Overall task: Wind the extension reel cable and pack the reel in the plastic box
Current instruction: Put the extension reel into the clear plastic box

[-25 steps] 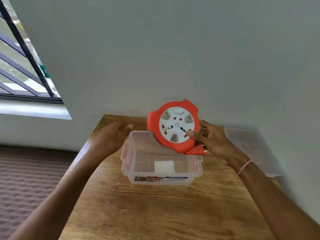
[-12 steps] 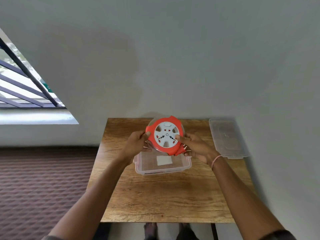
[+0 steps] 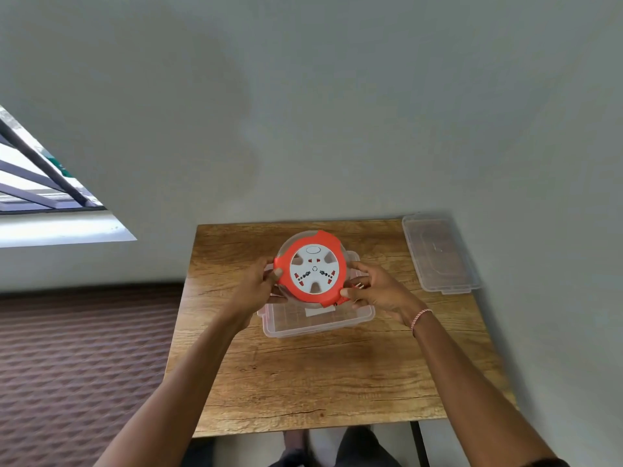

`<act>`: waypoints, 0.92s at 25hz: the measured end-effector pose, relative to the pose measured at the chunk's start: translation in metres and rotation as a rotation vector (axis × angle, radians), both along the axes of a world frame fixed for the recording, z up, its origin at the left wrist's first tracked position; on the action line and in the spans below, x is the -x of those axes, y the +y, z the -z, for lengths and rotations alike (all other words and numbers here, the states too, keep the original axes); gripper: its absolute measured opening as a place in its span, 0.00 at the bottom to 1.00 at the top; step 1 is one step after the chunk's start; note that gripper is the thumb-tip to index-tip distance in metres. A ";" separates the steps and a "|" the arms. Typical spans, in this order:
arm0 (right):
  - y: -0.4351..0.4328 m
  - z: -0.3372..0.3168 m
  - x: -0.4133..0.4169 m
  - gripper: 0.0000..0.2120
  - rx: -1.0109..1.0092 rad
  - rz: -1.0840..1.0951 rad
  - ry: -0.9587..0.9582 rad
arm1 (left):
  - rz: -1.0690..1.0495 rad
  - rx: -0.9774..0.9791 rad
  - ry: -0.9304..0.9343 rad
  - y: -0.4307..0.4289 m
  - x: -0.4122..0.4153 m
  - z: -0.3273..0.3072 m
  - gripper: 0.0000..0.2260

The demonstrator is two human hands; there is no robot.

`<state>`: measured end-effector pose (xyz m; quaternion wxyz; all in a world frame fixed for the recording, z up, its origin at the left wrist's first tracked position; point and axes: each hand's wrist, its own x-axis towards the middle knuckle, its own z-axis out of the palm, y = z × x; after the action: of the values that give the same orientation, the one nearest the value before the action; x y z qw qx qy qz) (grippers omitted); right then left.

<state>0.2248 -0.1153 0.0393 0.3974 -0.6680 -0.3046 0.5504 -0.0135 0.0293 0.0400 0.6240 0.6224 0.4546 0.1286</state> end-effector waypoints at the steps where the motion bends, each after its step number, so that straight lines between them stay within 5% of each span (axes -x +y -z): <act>1: 0.001 0.002 0.002 0.37 0.008 0.026 -0.042 | 0.020 -0.002 0.013 0.001 0.000 0.001 0.10; 9: 0.022 0.000 0.012 0.18 0.229 -0.172 -0.517 | 0.328 -0.378 0.447 0.022 -0.013 0.018 0.22; 13: 0.035 0.003 0.015 0.15 0.327 -0.272 -0.657 | 0.412 -0.414 0.546 0.024 -0.021 0.024 0.17; 23: 0.050 0.037 0.026 0.26 0.433 -0.475 -0.807 | 0.481 -0.473 0.726 0.023 -0.037 0.030 0.10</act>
<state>0.1986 -0.0656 0.0027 -0.0354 -0.8065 -0.4562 0.3744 0.0237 0.0520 0.0097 0.2790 0.8388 0.4446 -0.1446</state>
